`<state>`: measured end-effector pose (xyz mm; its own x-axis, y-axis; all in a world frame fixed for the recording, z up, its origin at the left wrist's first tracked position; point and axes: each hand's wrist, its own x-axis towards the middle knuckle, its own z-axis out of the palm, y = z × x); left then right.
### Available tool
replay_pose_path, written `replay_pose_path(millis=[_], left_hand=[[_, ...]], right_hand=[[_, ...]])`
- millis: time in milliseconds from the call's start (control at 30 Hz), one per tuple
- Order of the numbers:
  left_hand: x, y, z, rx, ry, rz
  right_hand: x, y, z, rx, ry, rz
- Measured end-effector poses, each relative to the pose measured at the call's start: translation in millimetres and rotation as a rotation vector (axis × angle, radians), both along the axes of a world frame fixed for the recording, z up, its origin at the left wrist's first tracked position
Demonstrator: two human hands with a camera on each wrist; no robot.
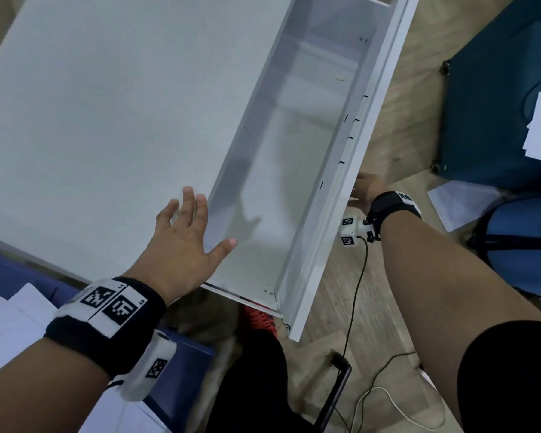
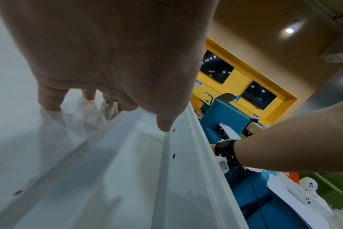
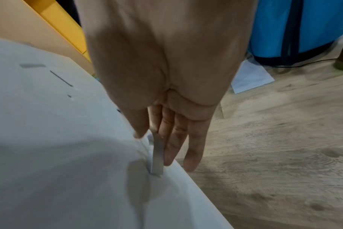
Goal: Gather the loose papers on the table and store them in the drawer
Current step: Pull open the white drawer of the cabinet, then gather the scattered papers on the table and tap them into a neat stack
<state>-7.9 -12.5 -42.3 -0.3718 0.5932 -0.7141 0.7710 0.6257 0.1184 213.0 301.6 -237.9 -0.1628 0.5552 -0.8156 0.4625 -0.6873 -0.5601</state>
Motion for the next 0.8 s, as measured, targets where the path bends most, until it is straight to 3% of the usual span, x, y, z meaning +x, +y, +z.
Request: replay_pose_path(millis=[167, 267, 367, 467, 667, 800], left_hand=[[1, 1, 5, -0.022, 0.01, -0.031], [4, 4, 11, -0.038, 0.033, -0.068], [4, 6, 15, -0.065, 0.052, -0.096], [4, 7, 15, -0.064, 0.056, -0.116], [-6, -1, -1, -0.007, 0.027, -0.089], [-32, -5, 12, 0.006, -0.107, -0.038]], right_hand=[[9, -6, 35, 0.094, 0.016, -0.016], [3, -34, 77, 0.216, 0.091, 0.074], [-2, -67, 90, 0.364, 0.163, 0.14], [-3, -80, 82, 0.461, 0.114, 0.155], [-7, -82, 77, 0.451, 0.028, 0.171], [-19, -82, 98, 0.506, -0.214, 0.305]])
